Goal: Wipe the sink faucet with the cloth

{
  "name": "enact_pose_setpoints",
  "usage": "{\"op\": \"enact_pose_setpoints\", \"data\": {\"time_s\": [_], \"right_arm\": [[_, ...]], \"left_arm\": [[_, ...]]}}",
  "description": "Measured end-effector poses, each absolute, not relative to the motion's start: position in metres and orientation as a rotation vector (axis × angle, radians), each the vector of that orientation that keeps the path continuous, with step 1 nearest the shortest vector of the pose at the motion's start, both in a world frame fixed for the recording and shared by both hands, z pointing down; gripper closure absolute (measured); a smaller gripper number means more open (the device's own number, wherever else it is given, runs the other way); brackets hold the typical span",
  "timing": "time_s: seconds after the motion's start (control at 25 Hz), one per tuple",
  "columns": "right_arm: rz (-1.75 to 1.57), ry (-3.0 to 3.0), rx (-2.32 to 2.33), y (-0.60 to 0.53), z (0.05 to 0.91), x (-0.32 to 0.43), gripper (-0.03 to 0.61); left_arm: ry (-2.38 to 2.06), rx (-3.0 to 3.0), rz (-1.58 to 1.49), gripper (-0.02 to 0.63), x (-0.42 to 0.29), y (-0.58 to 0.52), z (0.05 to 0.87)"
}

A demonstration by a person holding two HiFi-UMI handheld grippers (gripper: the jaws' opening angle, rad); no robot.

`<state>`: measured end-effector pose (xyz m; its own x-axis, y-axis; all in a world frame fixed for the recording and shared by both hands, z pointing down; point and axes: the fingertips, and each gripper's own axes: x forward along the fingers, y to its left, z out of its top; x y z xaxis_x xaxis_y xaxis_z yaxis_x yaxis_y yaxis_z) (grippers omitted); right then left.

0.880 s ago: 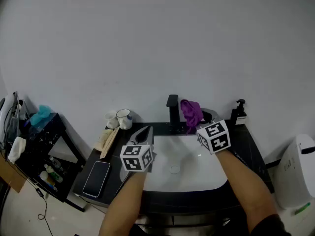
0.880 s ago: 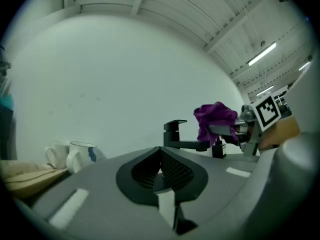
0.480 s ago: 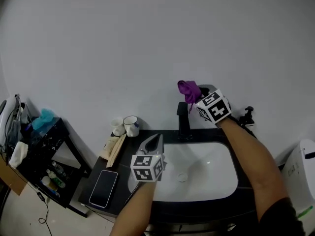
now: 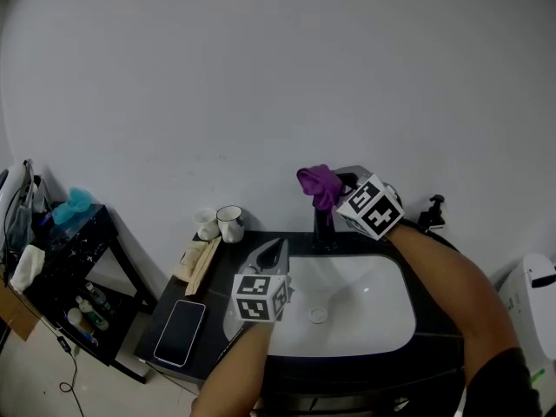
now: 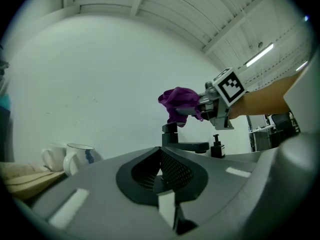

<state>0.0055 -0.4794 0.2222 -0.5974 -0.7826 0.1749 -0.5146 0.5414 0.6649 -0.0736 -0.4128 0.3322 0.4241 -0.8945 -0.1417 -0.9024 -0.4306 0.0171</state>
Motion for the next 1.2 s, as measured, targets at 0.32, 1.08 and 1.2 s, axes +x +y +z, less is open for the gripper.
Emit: {"op": "enact_pose_setpoints", "data": {"time_s": [0.32,1.08,1.2], "right_arm": [[-0.798,-2.397,0.873,-0.395,0.227,0.003,0.508],[-1.012,-1.878,0.857,-0.449,0.306,0.034,0.508],[-0.992,-1.849,0.874,-0.469,0.31,0.034,0.508]], "left_arm": [[1.71,-2.602,0.249,0.596,-0.087,-0.414,0.333],[1.658,-2.6,0.182,0.596,-0.078,-0.415,0.335],[1.65,-2.604,0.18,0.596,-0.075,-0.412,0.336]]}}
